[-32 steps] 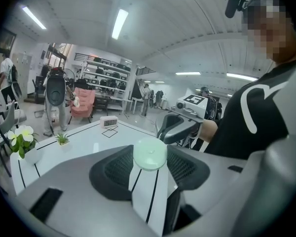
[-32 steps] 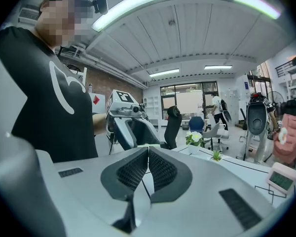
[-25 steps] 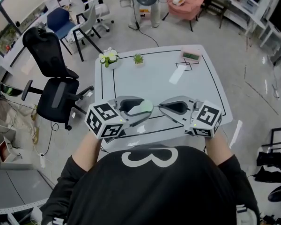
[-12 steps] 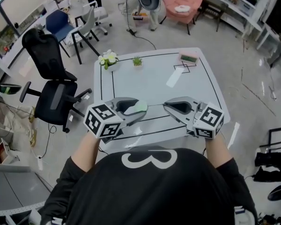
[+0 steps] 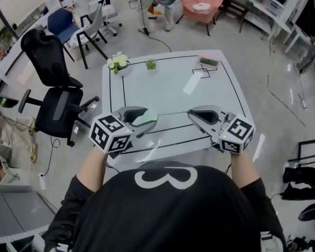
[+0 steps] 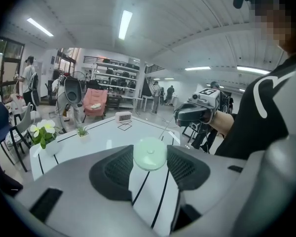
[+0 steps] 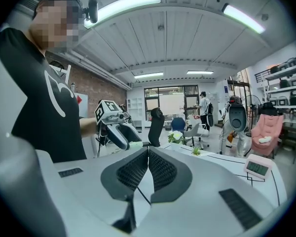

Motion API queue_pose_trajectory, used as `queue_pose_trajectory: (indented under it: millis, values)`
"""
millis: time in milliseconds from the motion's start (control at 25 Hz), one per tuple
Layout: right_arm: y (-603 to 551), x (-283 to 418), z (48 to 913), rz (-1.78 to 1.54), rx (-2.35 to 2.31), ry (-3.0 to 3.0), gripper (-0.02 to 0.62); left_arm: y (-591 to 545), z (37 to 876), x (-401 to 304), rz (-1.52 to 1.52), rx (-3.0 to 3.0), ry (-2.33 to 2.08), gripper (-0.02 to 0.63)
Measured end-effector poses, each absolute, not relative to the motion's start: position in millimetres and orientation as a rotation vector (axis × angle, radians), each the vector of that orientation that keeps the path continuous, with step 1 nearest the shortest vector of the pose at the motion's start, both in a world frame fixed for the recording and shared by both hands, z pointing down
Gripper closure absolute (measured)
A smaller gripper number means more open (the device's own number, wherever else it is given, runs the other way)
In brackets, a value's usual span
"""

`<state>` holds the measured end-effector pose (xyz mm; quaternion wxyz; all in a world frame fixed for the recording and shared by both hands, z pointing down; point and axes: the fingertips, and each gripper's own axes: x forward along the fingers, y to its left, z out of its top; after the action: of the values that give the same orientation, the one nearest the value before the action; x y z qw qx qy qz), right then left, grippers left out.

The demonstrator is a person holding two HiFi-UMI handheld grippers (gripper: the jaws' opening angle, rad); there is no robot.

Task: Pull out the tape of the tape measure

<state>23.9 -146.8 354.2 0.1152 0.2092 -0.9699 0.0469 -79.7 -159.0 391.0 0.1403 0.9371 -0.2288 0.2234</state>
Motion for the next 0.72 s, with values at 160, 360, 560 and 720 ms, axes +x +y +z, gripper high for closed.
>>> queue_pose_trajectory:
  millis: [160,360,560,720]
  values:
    - [-146.7,27.6,356.8,0.151,0.64,-2.841,0.58,-159.2,393.6,-85.9,0.646,2.698,-0.683,0.393]
    - [-149.1,33.6,356.7,0.152,0.665,-2.838,0.58,-160.2,394.7,-89.0,0.652,2.692,-0.699,0.393]
    - [-148.0,37.2,357.0,0.125,0.659,-2.827,0.58,-159.3,393.3,-87.8,0.627,2.686,-0.693,0.393]
    - [-149.8,43.0,356.4,0.125,0.682,-2.824,0.58,-159.7,393.0,-86.5,0.647,2.691,-0.704,0.393]
